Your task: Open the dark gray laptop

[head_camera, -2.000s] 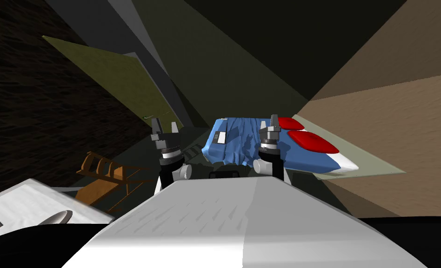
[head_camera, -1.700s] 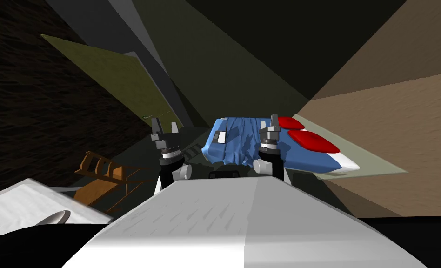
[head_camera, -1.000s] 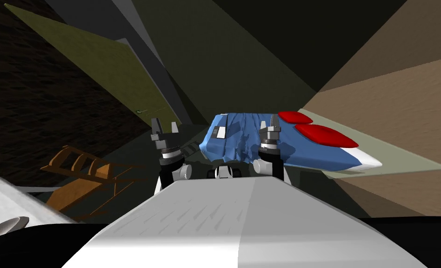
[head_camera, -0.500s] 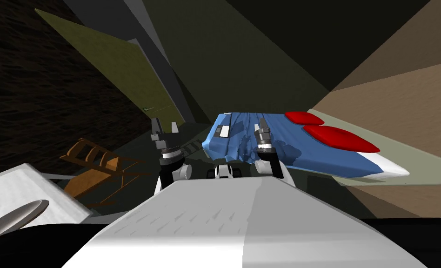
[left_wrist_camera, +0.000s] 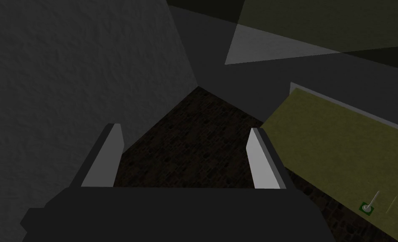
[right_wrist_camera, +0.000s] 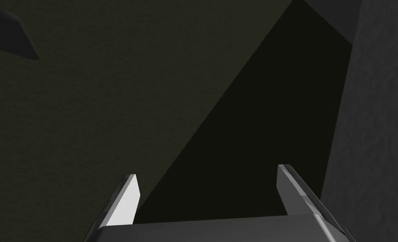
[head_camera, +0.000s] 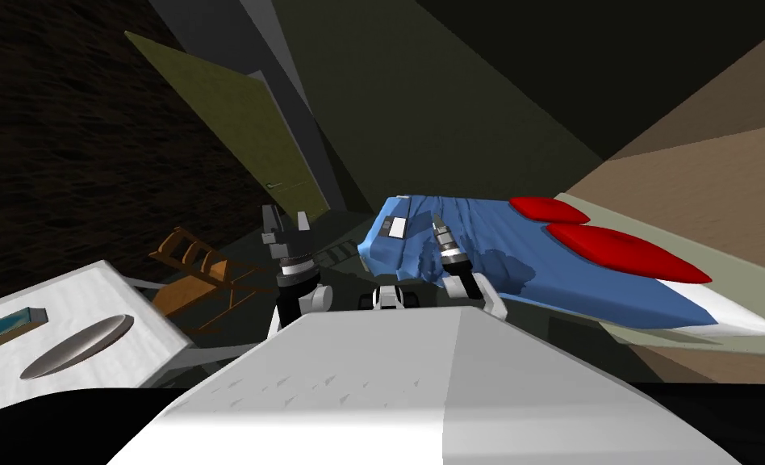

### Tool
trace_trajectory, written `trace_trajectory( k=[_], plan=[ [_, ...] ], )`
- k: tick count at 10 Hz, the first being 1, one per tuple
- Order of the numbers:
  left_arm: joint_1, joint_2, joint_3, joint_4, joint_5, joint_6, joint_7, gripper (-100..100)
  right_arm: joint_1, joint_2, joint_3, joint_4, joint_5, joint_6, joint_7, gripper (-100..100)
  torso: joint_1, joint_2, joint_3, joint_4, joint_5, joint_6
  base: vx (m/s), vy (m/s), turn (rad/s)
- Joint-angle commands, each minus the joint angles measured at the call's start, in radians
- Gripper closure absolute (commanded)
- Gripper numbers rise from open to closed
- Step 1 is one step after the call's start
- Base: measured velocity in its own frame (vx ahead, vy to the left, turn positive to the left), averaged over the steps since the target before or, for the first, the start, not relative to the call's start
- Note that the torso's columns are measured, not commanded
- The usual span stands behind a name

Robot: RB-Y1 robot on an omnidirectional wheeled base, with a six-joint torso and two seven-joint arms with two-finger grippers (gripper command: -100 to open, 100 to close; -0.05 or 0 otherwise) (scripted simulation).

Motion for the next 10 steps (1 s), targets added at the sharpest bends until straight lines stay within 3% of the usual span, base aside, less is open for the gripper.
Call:
trace_trajectory(
  k=[1,2,3,5,8,9,10],
  plan=[
    [0.0,0.0,0.0,0.0,0.0,0.0,0.0,0,-0.021,-0.042,0.009,0.034,0.065,0.051,-0.01,-100,0.002,0.0,0.0,0.0,0.0,0.0,-0.008,0.049,0.096],
    [0.0,0.0,0.0,0.0,0.0,0.0,0.0,0,-0.039,-0.068,0.015,0.07,0.101,0.078,-0.016,-100,0.001,0.001,0.0,0.0,0.001,0.001,-0.007,0.048,0.147],
    [0.0,0.0,0.0,0.0,0.0,0.0,0.0,0,-0.039,-0.068,0.015,0.07,0.109,0.078,-0.016,-100,0.001,0.001,0.0,0.0,0.0,0.0,-0.005,0.038,0.065],
    [0.0,0.0,0.0,0.0,0.0,0.0,0.0,0,-0.078,-0.118,0.027,0.145,0.183,0.135,-0.027,-100,0.001,0.0,0.0,0.0,0.0,0.0,-0.012,0.053,0.203],
    [0.0,0.0,0.0,0.0,0.0,0.0,0.0,0,-0.098,-0.141,0.035,0.184,0.25,0.169,-0.031,-100,0.001,0.0,0.0,0.0,0.0,0.0,-0.006,0.044,0.104],
    [0.0,0.0,0.0,0.0,0.0,0.0,0.0,0,-0.119,-0.162,0.043,0.225,0.288,0.201,-0.036,-100,0.0,0.001,0.0,0.0,0.0,0.0,-0.001,0.037,0.152],
    [0.0,0.0,0.0,0.0,0.0,0.0,0.0,0,-0.119,-0.162,0.043,0.225,0.299,0.201,-0.036,-100,0.001,0.0,0.0,0.0,0.0,0.0,-0.001,0.028,0.094]
  ],
)
